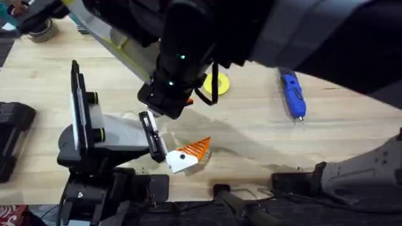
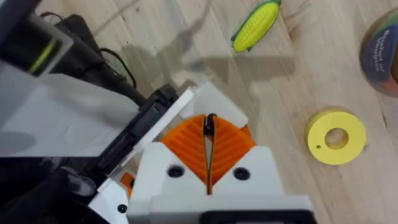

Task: Pick up the gripper from the table and insert it into the empty holder that is missing its gripper. Then pick up a screw, insert it into the mounting hole, and use the screwdriver to tighten it. Finally, clean up the table by picking up the vegetable and placing it into the bucket.

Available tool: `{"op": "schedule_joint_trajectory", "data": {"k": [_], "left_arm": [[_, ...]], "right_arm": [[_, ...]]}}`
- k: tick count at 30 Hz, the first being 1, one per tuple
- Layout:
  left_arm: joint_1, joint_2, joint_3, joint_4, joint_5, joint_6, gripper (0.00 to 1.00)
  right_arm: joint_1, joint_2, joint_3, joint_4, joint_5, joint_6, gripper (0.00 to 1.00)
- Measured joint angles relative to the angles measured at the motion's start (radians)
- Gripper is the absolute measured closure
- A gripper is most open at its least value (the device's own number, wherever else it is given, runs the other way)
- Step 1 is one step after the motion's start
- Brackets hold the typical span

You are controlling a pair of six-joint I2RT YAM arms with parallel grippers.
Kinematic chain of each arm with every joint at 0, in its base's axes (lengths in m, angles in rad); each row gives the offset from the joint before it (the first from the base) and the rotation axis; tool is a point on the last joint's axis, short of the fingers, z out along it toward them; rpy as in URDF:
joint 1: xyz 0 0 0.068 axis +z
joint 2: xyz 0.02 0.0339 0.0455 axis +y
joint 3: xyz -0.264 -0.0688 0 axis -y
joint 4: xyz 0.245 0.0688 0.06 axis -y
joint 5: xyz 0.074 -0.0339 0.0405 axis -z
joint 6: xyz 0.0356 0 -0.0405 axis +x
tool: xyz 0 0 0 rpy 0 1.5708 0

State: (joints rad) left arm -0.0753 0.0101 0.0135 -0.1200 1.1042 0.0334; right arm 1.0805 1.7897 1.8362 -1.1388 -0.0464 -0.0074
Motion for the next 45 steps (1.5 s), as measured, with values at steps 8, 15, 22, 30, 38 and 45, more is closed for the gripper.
{"op": "schedule_joint_trajectory", "data": {"k": [8,15,22,30,38,45], "left_arm": [[0.000,0.000,0.000,0.000,0.002,0.000,0.016],[0.000,0.000,0.000,0.000,0.002,-0.001,0.015],[0.000,0.000,0.000,0.000,0.002,-0.004,0.016],[0.000,0.000,0.000,0.000,0.000,-0.004,0.015],[0.002,0.000,0.000,0.000,-0.005,-0.008,0.015],[0.002,0.000,0.000,0.000,-0.005,-0.008,0.015]], "right_arm": [[-0.004,0.009,0.000,-0.002,-0.003,0.000,0.996],[-0.004,0.010,0.000,-0.002,-0.003,0.000,0.996],[-0.004,0.011,0.000,-0.001,-0.003,0.000,0.996],[-0.004,0.011,0.000,-0.001,-0.008,0.005,0.756],[-0.032,0.010,0.000,-0.005,0.028,0.000,0.006],[-0.031,0.010,0.000,-0.005,0.030,0.000,0.004]]}}
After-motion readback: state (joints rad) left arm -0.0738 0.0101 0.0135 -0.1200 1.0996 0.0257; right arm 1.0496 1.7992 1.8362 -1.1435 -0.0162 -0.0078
